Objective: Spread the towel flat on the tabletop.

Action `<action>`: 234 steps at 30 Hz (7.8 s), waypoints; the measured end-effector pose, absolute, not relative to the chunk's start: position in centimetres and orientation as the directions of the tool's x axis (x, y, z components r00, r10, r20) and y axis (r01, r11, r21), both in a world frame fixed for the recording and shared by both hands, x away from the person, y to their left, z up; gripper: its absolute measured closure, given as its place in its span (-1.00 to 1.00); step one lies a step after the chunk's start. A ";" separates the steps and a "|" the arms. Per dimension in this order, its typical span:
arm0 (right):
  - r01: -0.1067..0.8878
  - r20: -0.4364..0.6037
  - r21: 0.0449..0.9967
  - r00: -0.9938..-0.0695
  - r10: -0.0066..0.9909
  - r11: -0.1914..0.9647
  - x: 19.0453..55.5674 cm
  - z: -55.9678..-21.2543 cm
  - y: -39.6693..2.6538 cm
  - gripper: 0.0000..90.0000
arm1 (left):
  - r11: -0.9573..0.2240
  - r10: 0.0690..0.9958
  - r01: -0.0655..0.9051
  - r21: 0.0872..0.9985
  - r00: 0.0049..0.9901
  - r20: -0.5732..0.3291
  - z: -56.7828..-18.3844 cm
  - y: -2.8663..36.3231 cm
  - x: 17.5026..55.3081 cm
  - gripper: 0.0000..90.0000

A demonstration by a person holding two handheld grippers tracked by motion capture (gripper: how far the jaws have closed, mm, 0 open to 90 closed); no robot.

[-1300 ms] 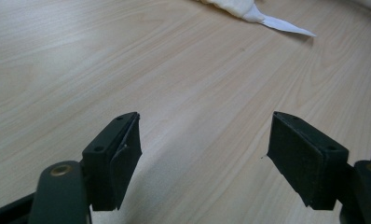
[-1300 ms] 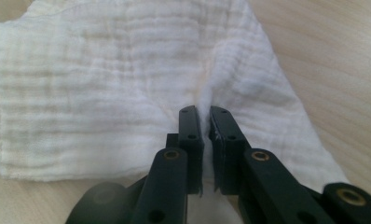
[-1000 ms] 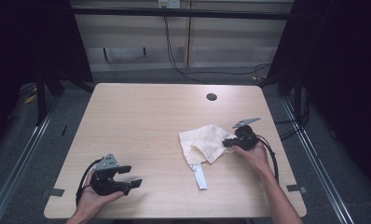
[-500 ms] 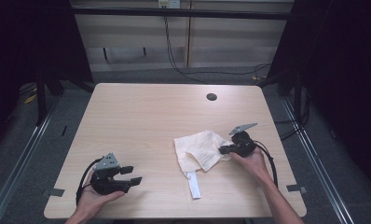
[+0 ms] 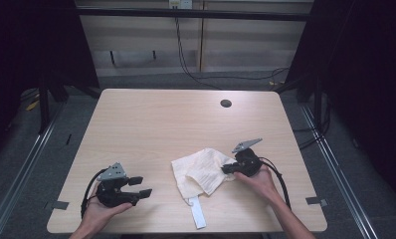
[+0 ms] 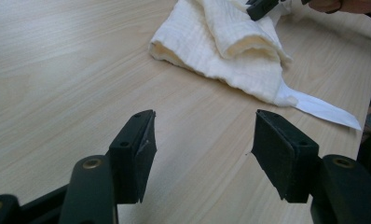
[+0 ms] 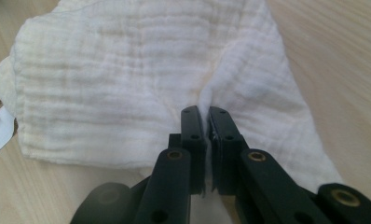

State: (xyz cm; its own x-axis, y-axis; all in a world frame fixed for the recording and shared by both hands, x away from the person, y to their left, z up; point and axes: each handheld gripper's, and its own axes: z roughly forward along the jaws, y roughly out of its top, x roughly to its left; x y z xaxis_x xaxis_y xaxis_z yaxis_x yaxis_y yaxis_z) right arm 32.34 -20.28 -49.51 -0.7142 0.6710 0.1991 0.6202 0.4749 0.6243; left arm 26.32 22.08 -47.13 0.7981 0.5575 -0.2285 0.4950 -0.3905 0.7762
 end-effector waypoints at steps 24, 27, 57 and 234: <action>0.556 0.186 0.625 -0.788 0.587 0.547 29.5 -49.3 -14.3 0.90 | -0.429 0.493 0.448 0.784 0.844 -0.213 -46.9 21.6 25.7 0.11; 0.562 0.204 0.620 -0.790 0.578 0.548 29.3 -49.3 -14.2 0.87 | -0.437 0.491 0.445 0.782 0.846 -0.207 -46.9 21.5 25.7 0.13; 0.600 0.177 0.724 -0.638 0.750 0.340 25.7 -47.2 -24.7 0.46 | -0.629 0.200 0.257 0.734 0.966 -0.167 -47.4 10.1 24.4 0.56; 0.297 0.067 0.923 -0.751 0.657 0.245 26.6 -33.7 -26.4 0.96 | -0.292 0.469 0.238 0.927 0.880 -0.078 -34.7 19.7 30.7 0.96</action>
State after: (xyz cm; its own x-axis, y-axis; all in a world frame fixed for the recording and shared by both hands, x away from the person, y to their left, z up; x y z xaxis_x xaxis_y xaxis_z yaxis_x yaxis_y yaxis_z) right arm 26.60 -26.39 -33.68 -0.7508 0.6571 0.0671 0.2966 0.2446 0.9231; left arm 30.73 19.69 -34.75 0.8798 0.4690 -0.0778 0.2375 -0.2919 0.9265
